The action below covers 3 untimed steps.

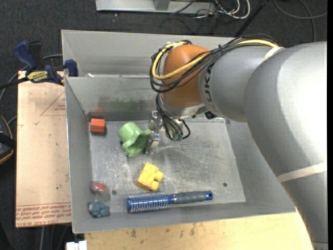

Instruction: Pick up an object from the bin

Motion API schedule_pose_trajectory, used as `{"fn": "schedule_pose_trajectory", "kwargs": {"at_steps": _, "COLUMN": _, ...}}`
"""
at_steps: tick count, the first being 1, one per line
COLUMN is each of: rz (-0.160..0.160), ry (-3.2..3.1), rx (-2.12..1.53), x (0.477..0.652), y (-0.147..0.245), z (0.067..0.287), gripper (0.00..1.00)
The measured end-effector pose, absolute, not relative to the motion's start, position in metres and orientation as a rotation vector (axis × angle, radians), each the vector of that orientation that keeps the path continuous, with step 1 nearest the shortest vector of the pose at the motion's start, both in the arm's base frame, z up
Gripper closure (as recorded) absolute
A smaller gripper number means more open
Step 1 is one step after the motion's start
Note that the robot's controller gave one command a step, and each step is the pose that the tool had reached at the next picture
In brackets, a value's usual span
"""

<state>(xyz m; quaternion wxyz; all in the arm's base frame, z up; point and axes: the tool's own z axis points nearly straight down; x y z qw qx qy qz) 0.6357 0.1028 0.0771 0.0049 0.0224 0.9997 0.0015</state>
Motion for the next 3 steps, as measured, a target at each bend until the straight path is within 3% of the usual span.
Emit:
{"fn": "schedule_pose_trajectory", "kwargs": {"at_steps": 1, "rz": 0.003, "ry": 3.136, "rx": 0.071, "x": 0.637, "y": 0.103, "z": 0.089, "gripper": 1.00}}
{"fn": "schedule_pose_trajectory", "kwargs": {"at_steps": 2, "rz": 0.003, "ry": 3.135, "rx": 0.072, "x": 0.638, "y": 0.103, "z": 0.120, "gripper": 1.00}}
{"fn": "schedule_pose_trajectory", "kwargs": {"at_steps": 3, "rz": 0.003, "ry": 3.137, "rx": 0.073, "x": 0.639, "y": 0.103, "z": 0.134, "gripper": 1.00}}
